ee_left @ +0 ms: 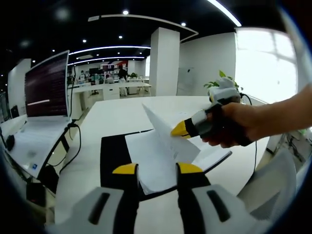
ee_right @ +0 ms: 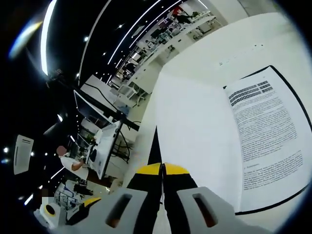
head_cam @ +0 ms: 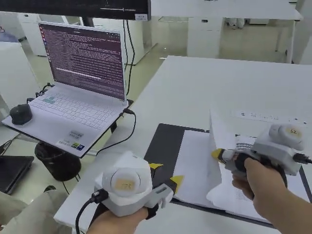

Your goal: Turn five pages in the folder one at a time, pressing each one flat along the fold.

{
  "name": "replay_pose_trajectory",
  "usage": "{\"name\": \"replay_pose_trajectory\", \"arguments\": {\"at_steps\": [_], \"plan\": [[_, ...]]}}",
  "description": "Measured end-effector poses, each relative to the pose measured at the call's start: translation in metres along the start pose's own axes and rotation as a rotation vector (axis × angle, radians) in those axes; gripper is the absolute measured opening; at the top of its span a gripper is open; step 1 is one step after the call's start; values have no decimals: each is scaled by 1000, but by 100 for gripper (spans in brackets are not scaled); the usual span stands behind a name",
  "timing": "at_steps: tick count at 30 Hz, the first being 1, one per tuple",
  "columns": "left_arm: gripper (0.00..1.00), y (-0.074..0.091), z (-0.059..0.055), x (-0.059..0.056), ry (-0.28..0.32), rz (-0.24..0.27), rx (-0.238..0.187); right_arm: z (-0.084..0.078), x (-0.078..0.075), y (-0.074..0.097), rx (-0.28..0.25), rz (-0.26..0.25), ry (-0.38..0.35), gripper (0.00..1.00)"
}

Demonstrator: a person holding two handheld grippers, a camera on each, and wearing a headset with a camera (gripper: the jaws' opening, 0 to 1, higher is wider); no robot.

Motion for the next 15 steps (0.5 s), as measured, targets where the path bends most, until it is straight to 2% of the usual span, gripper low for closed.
{"name": "replay_pose_trajectory", "arguments": {"at_steps": [6,10,15], "plan": [[28,12,-8,19,27,30,8,-13,2,-29,50,-22,20,0],[28,18,-14,27,44,44,20,-21,-1,-46,72,-53,48,0],[28,24,-20,34,64,61,32,-33,-3,-66,113,-69,58,0]]}}
Point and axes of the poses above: the centre of the closed fingertips' face, and the gripper's own axes: y roughly backward along the fingers, x roughly to its left, z roughly out of its top, the point moved 9 cm from there along y, roughly backward along the fingers
